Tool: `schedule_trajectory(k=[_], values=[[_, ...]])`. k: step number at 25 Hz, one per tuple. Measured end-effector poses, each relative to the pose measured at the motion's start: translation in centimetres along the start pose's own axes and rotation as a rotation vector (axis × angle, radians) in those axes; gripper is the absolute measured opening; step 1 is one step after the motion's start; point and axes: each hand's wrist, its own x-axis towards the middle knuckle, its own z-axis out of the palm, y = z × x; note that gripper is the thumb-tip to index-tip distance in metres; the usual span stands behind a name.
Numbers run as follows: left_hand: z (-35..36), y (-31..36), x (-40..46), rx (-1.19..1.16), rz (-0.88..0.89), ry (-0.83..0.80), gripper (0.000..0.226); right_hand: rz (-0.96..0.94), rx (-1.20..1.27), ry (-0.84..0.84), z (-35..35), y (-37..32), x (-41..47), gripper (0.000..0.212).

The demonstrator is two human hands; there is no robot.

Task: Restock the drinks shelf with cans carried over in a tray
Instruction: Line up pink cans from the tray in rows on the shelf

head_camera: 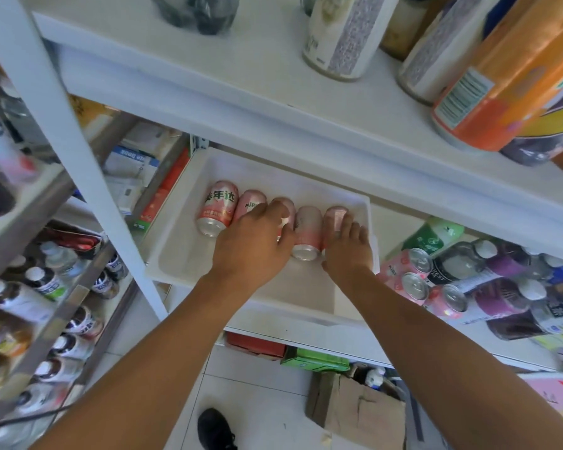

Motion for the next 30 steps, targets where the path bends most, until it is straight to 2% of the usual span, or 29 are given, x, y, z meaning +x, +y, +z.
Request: schedule_trajectory(k=[4,7,9,13,18,22,25,27,30], values=[[-0.1,0.1,-0.5,-0.005,-0.014,-0.018,0.027,0.011,0.05,0.044,0.1,-0.6,-0.1,0.089],[-0.6,0.4,-0.8,0.024,-0.024,-0.032,0.027,0.011,0.198,0.088,-0.8,-0.4,-0.9,0.084],[-1.2,0.5,-1.0,0.042,-0.041,-0.04,0.025,0.02,0.453,0.127,-1.8,0.1,-1.8,0.083],[-2.7,0.6,-1.3,0.074,-0.079,-0.032,0.023,0.119,1.269,0.168,-4.6,1.0,-4.7,0.072],[-4.8,0.2,-2.1,0.081,-0.147,-0.05,0.026,0.061,1.837,0.08,-6.6,-1.5,-6.9,0.07],[-6.7,-0.7,-2.4,-0.064,-0.255,-0.04,0.035,-0.135,1.924,0.041,-8.9,-4.2,-7.9,0.073],[-7.9,-1.2,-2.5,-0.197,-0.441,-0.055,0.042,-0.269,1.957,0.025,-10.3,-5.3,-8.5,0.068],[-9.0,-1.4,-2.7,-0.418,-0.589,-0.083,0.055,-0.374,1.968,-0.004,-11.2,-6.2,-9.0,0.07],[-10.9,-1.8,-3.7,-0.787,-0.684,-0.014,0.044,-0.557,1.926,-0.091,-12.5,-7.6,-10.2,0.074]])
